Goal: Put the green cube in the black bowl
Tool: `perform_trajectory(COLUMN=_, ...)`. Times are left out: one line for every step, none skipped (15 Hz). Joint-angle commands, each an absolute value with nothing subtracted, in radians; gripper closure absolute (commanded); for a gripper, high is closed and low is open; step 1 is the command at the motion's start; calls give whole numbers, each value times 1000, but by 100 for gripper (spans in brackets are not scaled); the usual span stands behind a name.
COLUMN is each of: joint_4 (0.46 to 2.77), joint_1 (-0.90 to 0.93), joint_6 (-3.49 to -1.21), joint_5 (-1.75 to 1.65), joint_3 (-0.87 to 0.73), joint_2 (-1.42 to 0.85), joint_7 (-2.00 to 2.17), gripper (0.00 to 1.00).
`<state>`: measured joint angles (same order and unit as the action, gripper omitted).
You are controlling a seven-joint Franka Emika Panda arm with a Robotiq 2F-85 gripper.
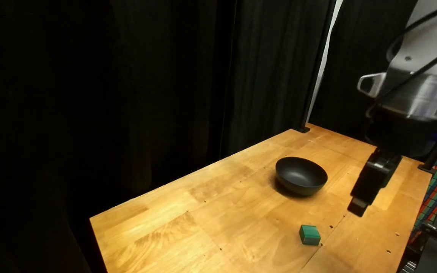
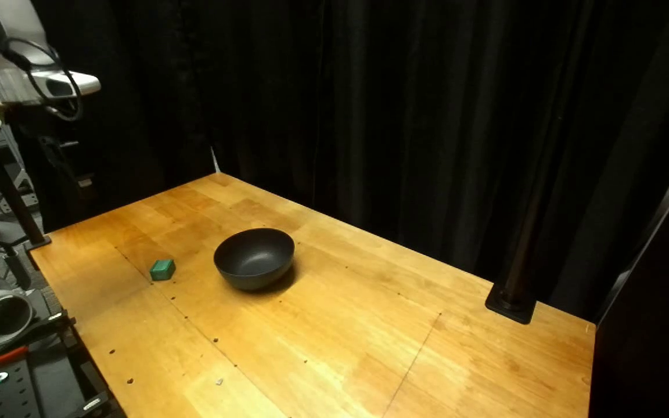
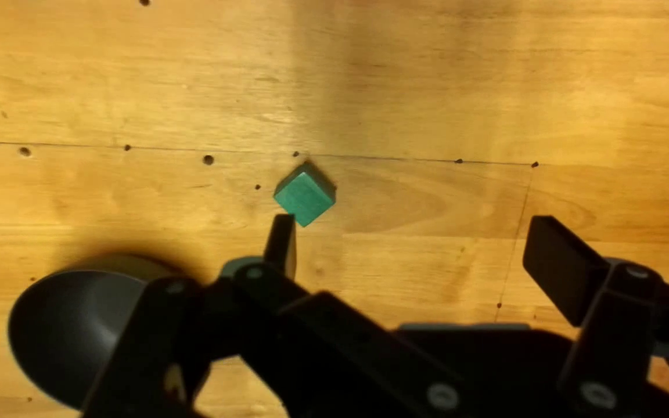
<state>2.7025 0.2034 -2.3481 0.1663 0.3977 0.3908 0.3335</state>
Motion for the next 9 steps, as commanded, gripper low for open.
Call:
perform_trajectory(joint_4=2658, joint_1=234, joint_6=-2545, joint_5=175, joint_3=405, joint_2=155, joint_7=389, gripper=0)
perform_trajectory(joint_4=2662, joint_1=233, joint_6=-2616, joint_5=155, joint_3=408, joint_2=99, joint_7=417, gripper=0)
perform_trajectory(joint_4=2658, joint_1=236, joint_6=-2660, joint_5=143, joint_3=402, joint_2=52, joint_7=431, gripper=0)
perform_trajectory(joint_4=2656, joint_1=237, joint_6=-2709, joint_5=136, joint_3=391, joint_2=1, joint_7=439, gripper=0)
perform_trajectory(joint_4=2652, joint_1=239, joint_6=-2746, joint_5=124, joint_3=382, joint_2=-38, joint_7=455, gripper=0)
perform_trajectory(joint_4=2655, joint_1=236, joint_6=-2801, joint_5=78, joint_3=369, joint_2=-77, joint_7=495, gripper=0)
perform_trajectory(joint_4=2651, joint_1=243, joint_6=-2832, joint_5=53, joint_3=348, joint_2=-111, joint_7=510, gripper=0)
perform_trajectory(joint_4=2650, joint_1=253, joint_6=-2871, joint_5=-6, joint_3=316, joint_2=-141, joint_7=559, gripper=0)
perform_trajectory(joint_4=2645, joint_1=237, joint_6=-2899, joint_5=-79, joint_3=309, joint_2=-165, joint_7=615, gripper=0)
